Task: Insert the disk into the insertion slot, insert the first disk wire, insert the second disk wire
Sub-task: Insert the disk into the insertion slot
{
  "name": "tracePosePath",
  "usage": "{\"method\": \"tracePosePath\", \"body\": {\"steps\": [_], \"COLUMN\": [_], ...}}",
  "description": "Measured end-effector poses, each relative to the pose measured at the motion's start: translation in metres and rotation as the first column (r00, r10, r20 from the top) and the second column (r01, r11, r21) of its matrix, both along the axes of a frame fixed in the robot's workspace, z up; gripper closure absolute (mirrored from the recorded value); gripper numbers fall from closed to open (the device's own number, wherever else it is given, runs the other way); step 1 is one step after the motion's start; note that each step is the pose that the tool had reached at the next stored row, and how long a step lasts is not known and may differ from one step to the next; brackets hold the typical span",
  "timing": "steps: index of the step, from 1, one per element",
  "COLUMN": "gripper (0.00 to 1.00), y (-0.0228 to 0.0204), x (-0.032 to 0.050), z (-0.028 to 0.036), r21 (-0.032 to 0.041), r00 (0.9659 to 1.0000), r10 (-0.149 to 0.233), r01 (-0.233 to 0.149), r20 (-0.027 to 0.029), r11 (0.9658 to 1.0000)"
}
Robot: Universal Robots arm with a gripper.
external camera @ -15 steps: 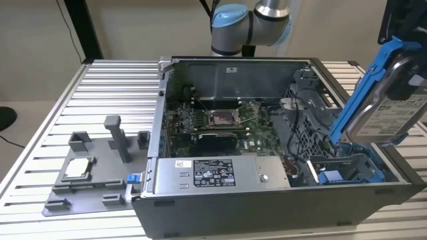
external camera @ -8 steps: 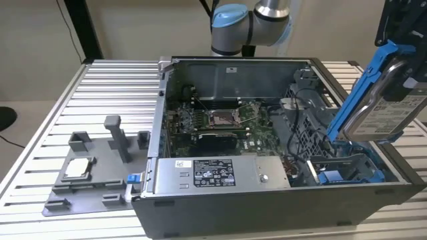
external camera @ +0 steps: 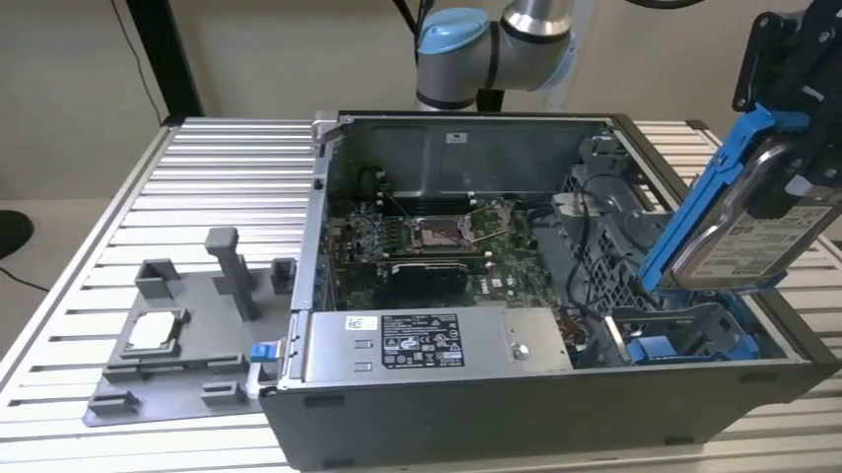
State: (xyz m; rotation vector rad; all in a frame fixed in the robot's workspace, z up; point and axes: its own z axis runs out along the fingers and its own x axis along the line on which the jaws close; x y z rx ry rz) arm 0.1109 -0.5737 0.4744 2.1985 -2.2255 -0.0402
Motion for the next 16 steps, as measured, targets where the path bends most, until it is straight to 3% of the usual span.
{"method": "tracePosePath", "body": {"steps": [2,16], "gripper": [1.0,1.0], "y": [-0.0012,-0.0074], "x": [-0.0001,0.0001], "z": [-0.002,-0.0168], "r21": [0.0034,0.0087], "r00": [1.0,0.9995], "r10": [0.003,0.03], "r01": [-0.003,-0.03], "r20": [0.0,0.0001], "r11": [1.0,0.9995]}}
